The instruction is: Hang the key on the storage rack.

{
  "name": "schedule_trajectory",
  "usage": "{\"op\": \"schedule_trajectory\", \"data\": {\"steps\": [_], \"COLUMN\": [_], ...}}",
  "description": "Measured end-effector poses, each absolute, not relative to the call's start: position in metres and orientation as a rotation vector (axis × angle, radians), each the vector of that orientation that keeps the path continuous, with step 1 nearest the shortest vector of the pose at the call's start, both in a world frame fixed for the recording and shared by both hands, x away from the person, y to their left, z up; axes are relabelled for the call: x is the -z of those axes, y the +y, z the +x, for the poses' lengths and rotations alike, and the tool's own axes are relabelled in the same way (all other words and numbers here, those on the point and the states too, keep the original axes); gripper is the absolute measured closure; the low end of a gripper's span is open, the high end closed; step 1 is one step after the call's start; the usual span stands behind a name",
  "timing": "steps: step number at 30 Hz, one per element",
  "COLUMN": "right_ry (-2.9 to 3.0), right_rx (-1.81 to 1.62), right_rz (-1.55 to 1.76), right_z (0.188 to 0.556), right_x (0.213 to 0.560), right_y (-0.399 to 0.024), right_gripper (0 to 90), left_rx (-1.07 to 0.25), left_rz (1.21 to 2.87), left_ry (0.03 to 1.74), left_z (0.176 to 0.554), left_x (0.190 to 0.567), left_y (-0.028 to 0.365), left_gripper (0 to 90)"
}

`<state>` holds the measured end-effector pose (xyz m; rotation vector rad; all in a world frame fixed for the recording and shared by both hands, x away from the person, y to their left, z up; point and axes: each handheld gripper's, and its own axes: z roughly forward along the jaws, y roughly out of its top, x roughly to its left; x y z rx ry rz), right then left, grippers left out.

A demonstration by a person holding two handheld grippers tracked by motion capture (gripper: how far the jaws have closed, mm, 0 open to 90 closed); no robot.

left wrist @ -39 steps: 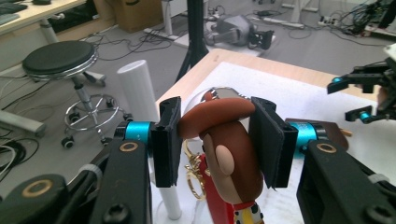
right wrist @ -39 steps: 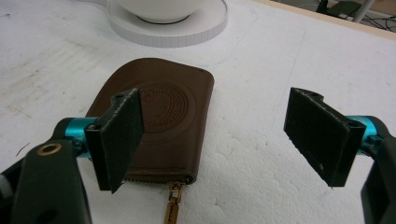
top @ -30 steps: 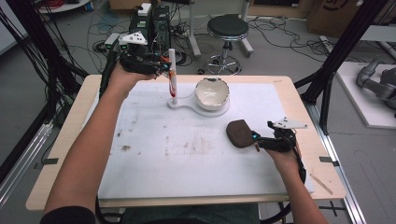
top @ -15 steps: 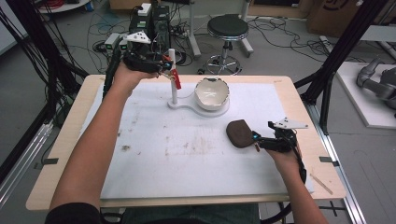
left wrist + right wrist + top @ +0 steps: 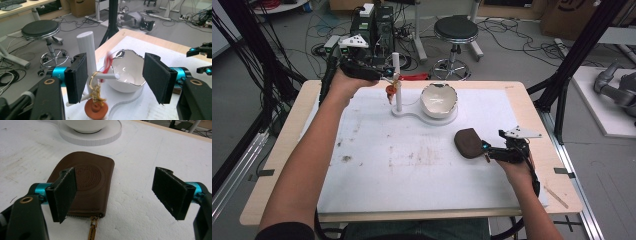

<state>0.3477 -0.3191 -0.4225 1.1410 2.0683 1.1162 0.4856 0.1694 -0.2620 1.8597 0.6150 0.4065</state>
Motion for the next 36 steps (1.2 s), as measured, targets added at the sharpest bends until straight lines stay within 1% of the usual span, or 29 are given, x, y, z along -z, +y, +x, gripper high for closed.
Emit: {"op": "schedule_trajectory", "data": {"steps": [6,9,18,33,36], "right_ry": [2.065,2.065,2.064,2.065,2.065], "right_rx": [-1.119,-1.118,-1.119,-1.118,-1.116], "right_rz": [1.14,1.14,1.134,1.136,1.133], "right_z": [0.348,0.348,0.348,0.347,0.347], "right_x": [0.422,0.422,0.421,0.421,0.421], "right_y": [-0.319,-0.319,-0.319,-0.319,-0.319], "right_gripper": [20.2,20.2,20.2,20.2,20.2], "left_rx": [-0.376,-0.367,-0.341,-0.271,-0.249], "left_rz": [1.865,1.874,1.866,1.86,1.858], "left_ry": [0.593,0.581,0.542,0.504,0.496], "left_z": [0.477,0.471,0.45,0.417,0.409], "left_x": [0.269,0.27,0.277,0.316,0.325], "left_y": [0.172,0.173,0.18,0.196,0.198], "left_gripper": [31.7,31.3,26.4,22.7,20.6]}}
